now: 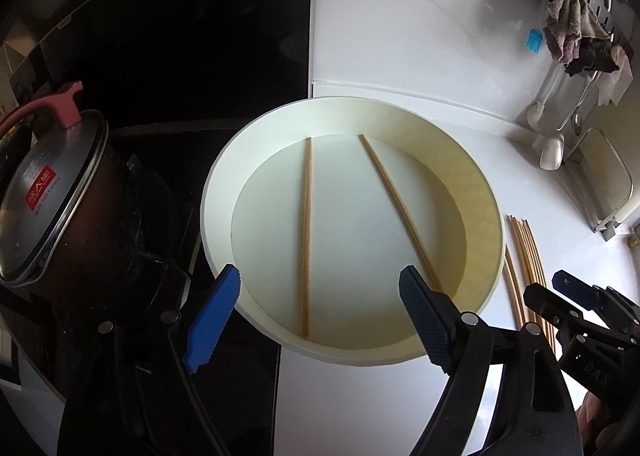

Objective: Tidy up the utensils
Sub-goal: 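Withdraw both open tools from the basin back toward the chopstick row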

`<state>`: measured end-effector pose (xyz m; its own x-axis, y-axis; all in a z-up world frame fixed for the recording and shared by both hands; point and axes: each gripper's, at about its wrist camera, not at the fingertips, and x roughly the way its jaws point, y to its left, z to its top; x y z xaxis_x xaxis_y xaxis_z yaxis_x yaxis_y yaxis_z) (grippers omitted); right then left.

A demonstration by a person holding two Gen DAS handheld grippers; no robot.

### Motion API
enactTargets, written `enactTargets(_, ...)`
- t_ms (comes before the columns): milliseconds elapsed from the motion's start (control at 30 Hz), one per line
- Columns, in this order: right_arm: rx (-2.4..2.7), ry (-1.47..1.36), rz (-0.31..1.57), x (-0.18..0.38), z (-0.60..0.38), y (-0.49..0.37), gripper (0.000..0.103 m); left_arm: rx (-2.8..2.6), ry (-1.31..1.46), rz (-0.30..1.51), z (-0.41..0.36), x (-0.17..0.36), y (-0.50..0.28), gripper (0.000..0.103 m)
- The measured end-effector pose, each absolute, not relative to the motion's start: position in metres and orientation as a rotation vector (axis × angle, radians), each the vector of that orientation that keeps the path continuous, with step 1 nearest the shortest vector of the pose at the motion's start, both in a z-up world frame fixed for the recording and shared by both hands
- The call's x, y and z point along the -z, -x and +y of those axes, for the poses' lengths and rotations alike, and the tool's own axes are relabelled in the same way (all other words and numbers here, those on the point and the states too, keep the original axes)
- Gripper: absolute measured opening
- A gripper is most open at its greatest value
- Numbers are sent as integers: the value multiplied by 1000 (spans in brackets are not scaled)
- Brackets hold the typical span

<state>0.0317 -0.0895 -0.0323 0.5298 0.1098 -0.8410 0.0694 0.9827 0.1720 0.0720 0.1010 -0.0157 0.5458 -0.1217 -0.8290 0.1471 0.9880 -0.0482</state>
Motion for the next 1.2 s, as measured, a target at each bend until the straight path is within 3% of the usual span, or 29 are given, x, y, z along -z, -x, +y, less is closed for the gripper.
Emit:
enactTargets(733, 177, -209, 1011, 53, -225, 62, 62, 288, -16, 969, -17, 23, -9, 89)
enactTargets(1200, 162, -127, 1016, 104, -248, 49, 62, 265, -5, 925, -62, 63, 9, 90)
